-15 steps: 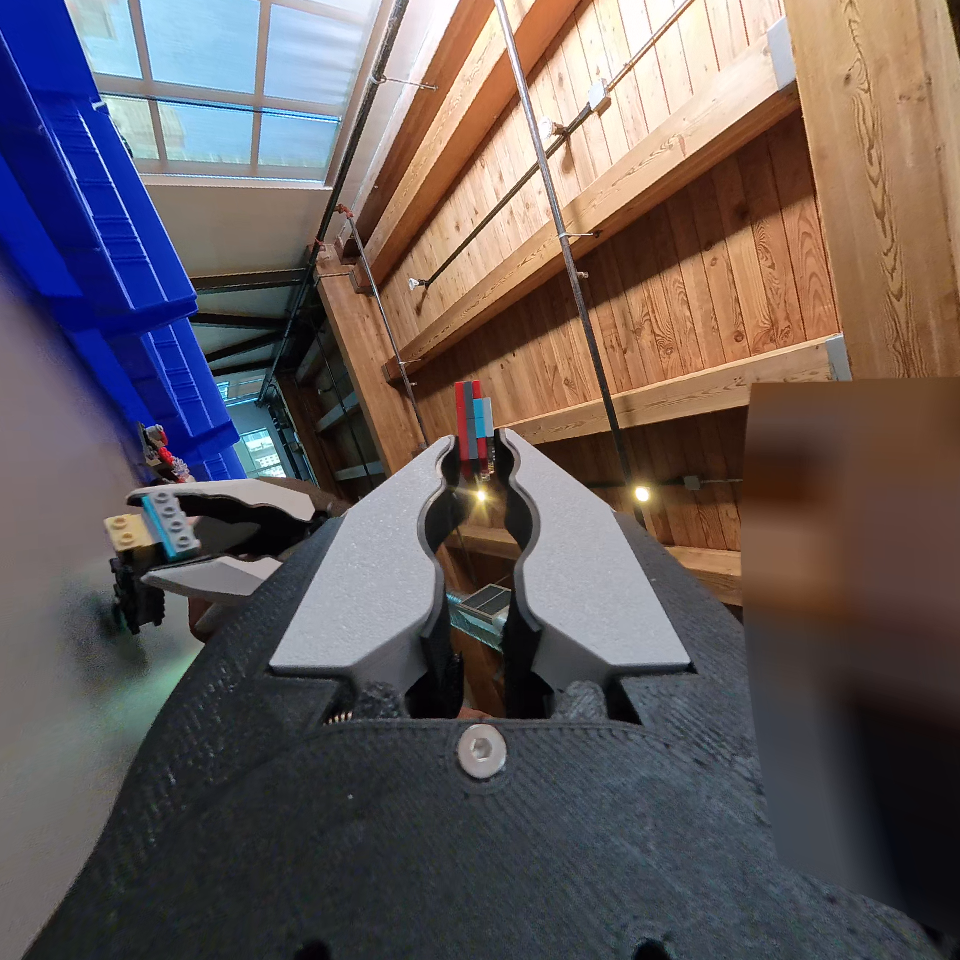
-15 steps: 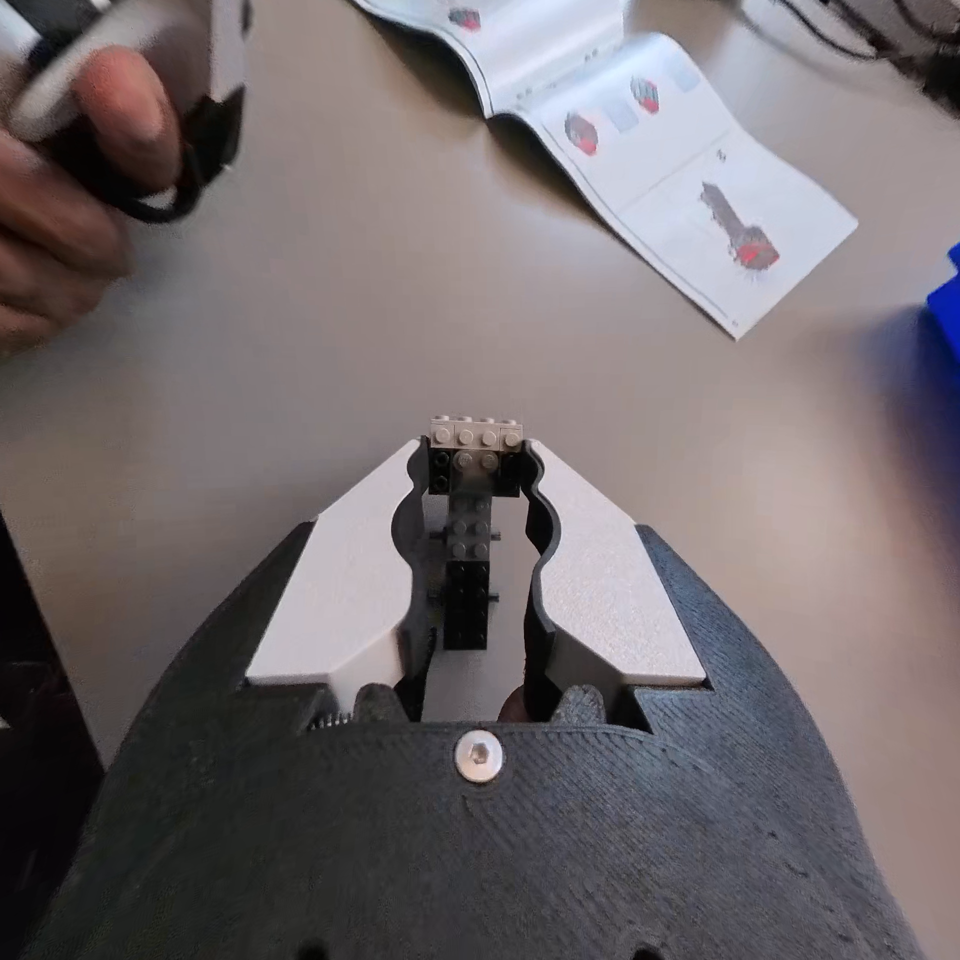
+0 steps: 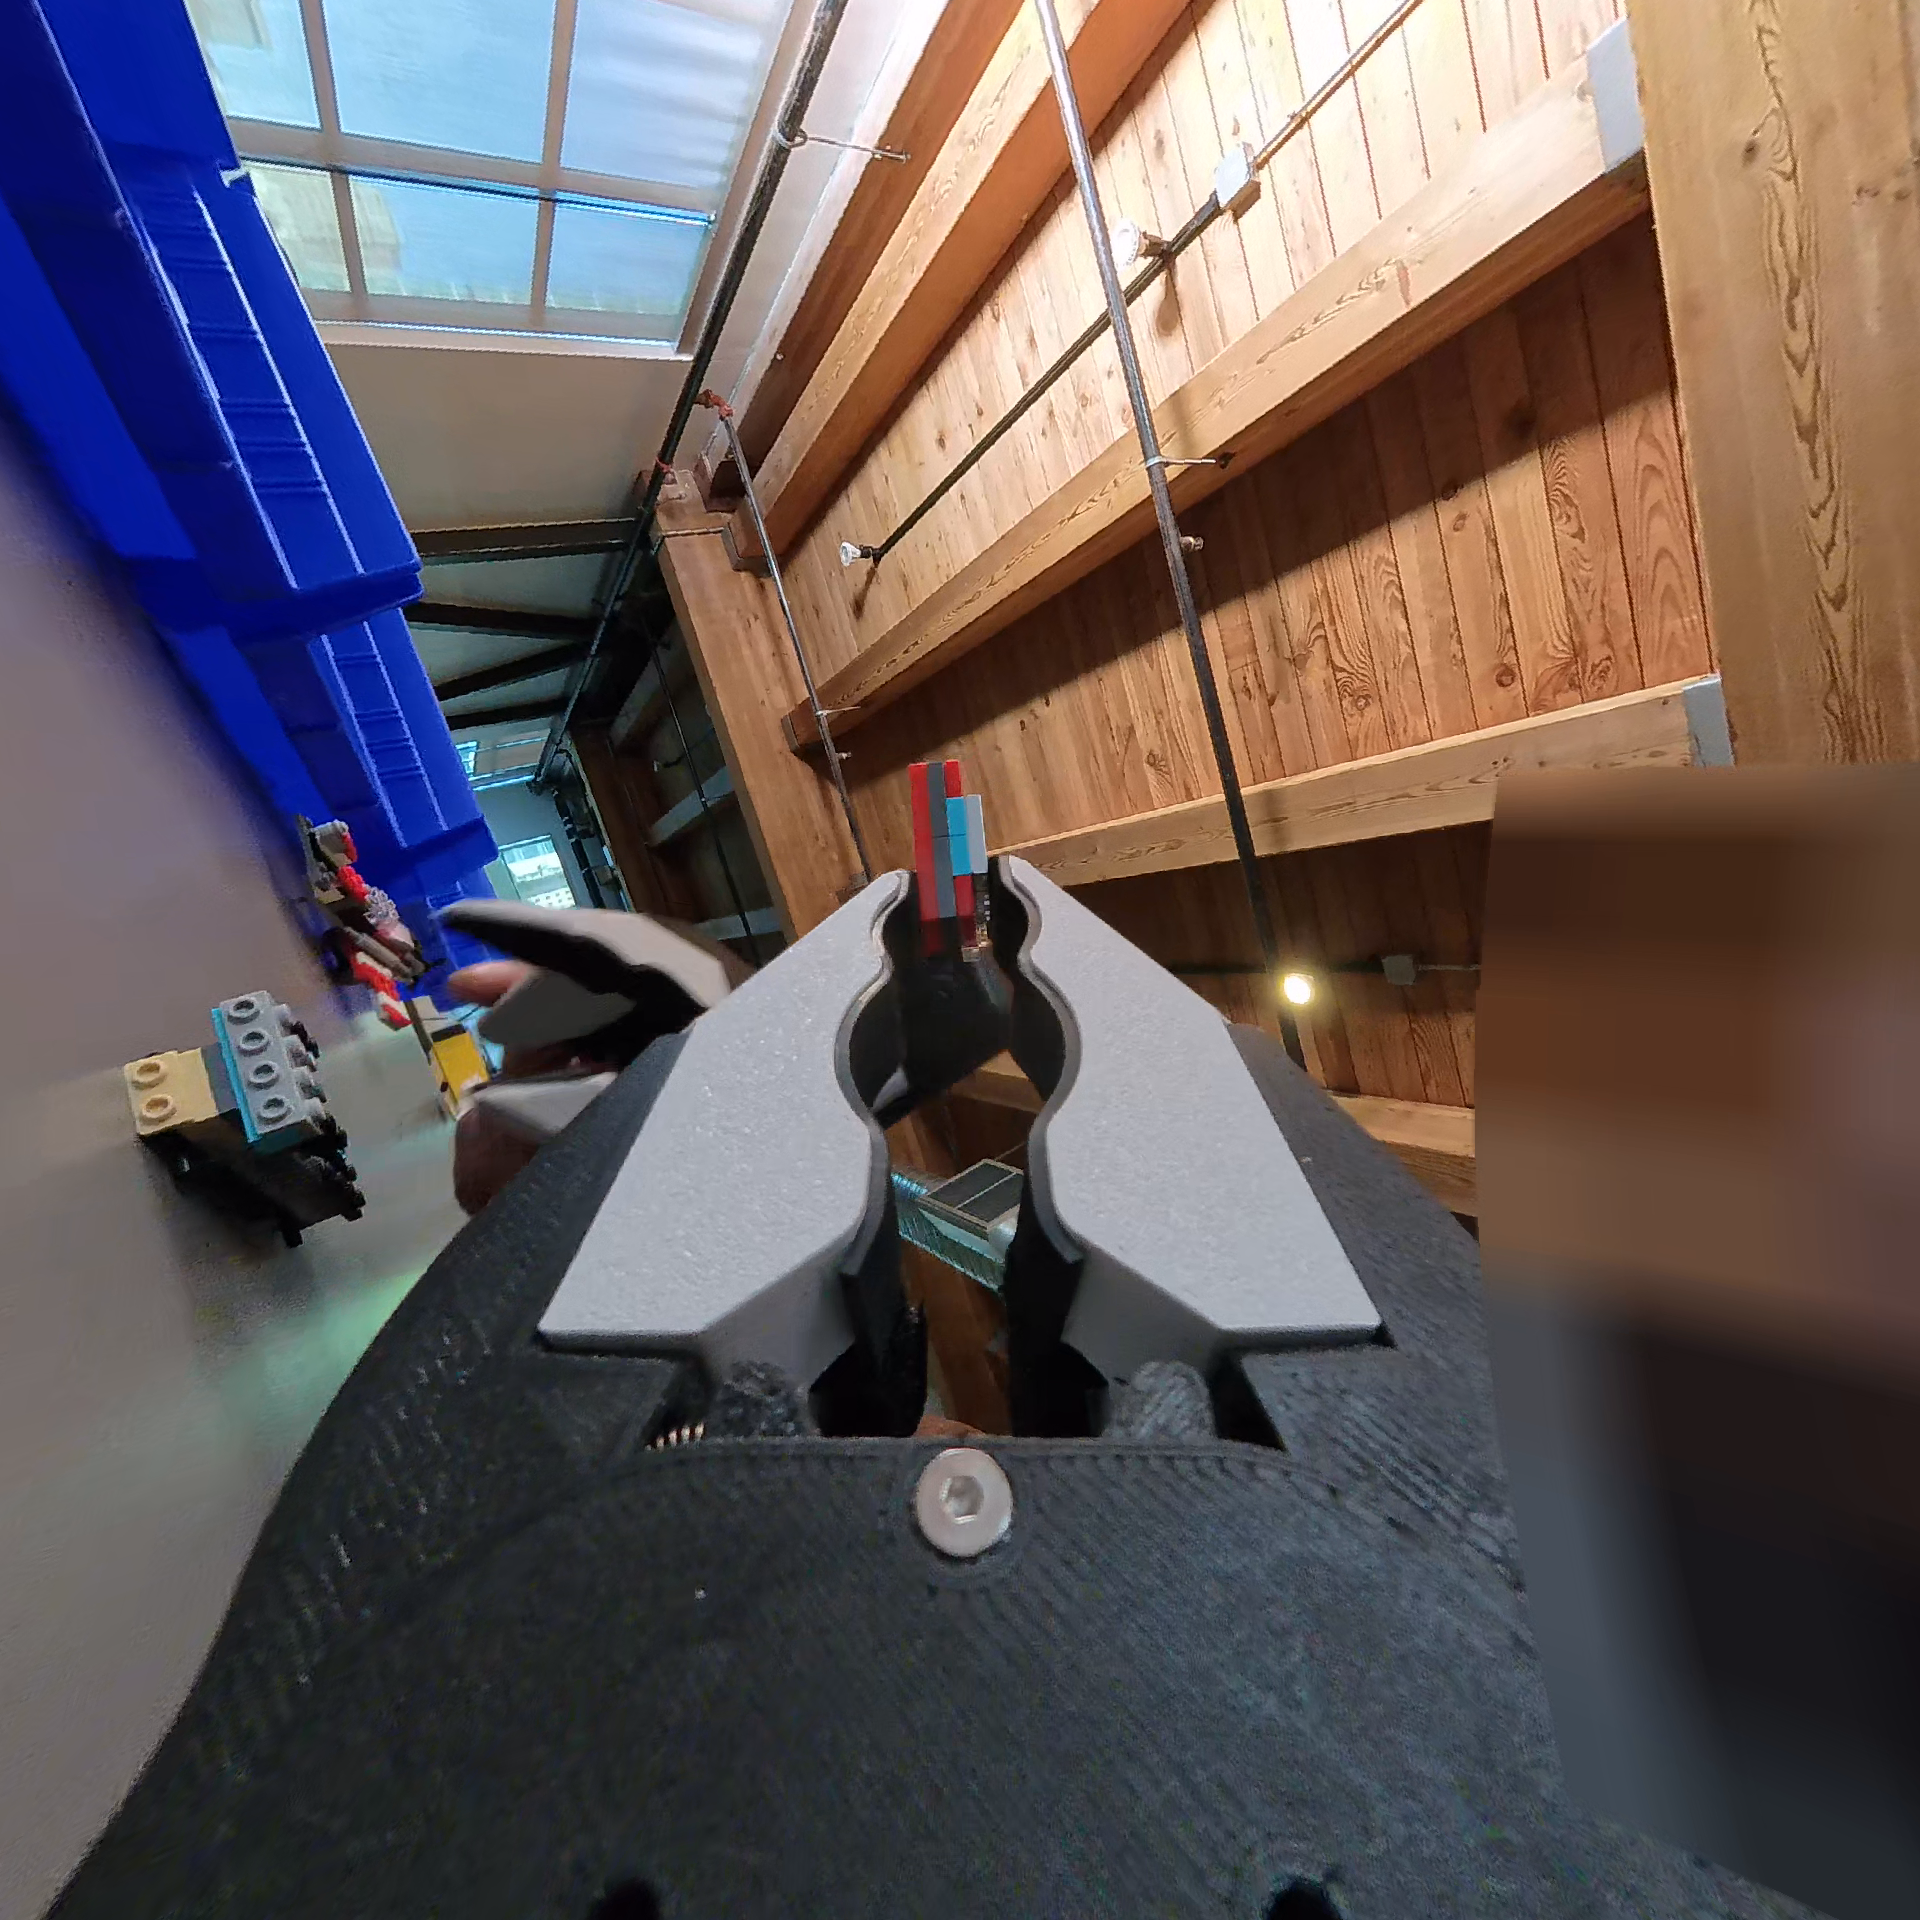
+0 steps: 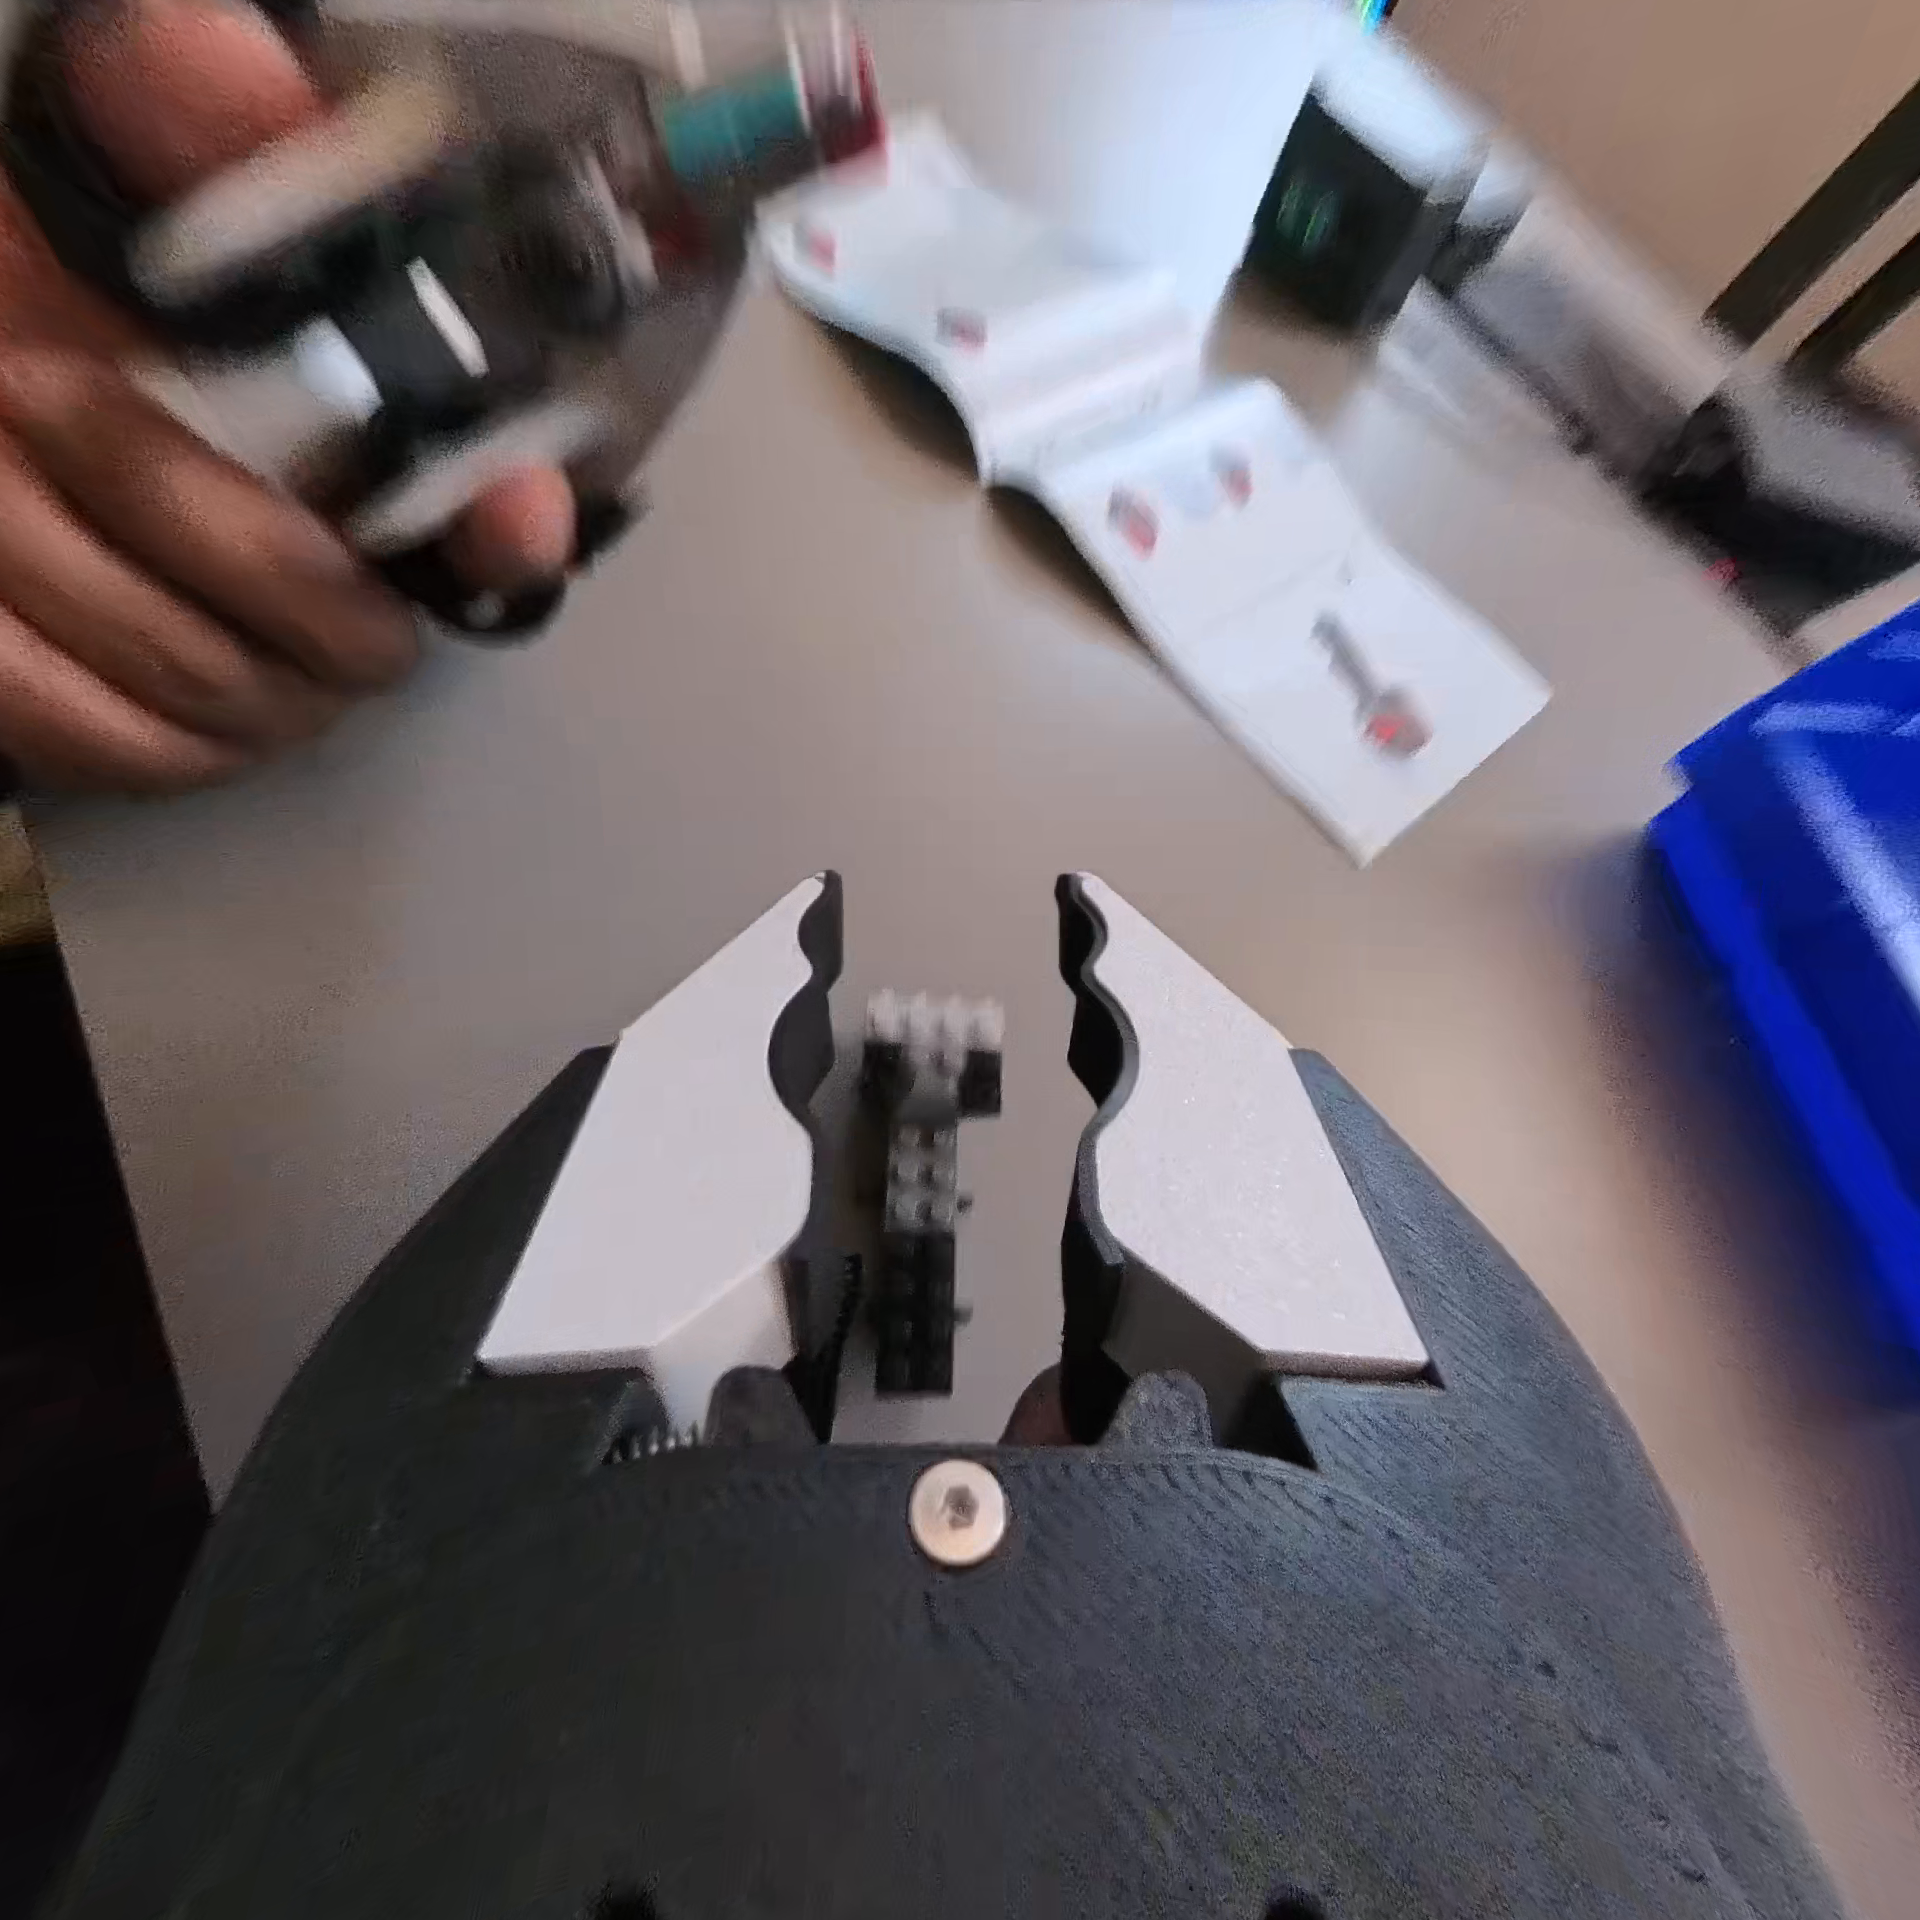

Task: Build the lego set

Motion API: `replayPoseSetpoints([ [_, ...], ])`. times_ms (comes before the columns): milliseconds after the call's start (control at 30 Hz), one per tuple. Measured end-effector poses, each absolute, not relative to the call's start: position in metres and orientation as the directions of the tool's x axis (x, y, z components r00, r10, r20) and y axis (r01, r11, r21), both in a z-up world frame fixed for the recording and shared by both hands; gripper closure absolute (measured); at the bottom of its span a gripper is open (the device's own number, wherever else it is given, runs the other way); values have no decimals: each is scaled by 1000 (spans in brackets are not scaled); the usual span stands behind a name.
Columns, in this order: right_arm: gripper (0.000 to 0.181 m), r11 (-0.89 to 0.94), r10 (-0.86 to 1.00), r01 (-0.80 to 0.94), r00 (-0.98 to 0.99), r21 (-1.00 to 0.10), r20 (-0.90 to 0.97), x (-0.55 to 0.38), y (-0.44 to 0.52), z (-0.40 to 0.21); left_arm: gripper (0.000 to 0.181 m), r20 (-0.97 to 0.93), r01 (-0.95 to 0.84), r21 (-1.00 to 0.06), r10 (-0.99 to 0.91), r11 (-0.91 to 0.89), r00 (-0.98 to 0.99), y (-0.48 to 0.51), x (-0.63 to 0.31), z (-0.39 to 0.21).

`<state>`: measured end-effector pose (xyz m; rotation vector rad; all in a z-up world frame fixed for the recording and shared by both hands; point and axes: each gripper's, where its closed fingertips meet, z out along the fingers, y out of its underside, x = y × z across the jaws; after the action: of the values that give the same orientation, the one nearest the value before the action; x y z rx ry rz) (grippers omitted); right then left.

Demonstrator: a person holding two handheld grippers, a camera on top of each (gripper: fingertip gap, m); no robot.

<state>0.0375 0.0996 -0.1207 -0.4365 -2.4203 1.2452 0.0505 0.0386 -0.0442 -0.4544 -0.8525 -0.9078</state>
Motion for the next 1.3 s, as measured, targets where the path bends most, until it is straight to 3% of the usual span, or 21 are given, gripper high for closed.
replayPoseSetpoints([
  [167, 138, 332, 434, -142, -855, -933, 284, 46, 71, -51, 167, 803, 845, 3, -505, 534, 317, 46, 53, -44],
  [400, 134, 242, 358, -280, -864, -929, 354, 65, 47, -33, 168, 794, 864, 0, -525, 504, 307, 50, 58, -41],
  [867, 147, 245, 391, -320, -831, -915, 395, 65, 47, -29, 168, 775, 889, 6, -564, 457, 285, 53, 65, -36],
  [1167, 147, 265, 392, -281, -842, -922, 369, 61, 51, -31, 164, 816, 872, -70, -475, 485, 329, 56, 63, -40],
  [1300, 147, 325, 401, -230, -845, -917, 354, 55, 54, -37, 155, 845, 839, -176, -358, 515, 397, 52, 60, -44],
])
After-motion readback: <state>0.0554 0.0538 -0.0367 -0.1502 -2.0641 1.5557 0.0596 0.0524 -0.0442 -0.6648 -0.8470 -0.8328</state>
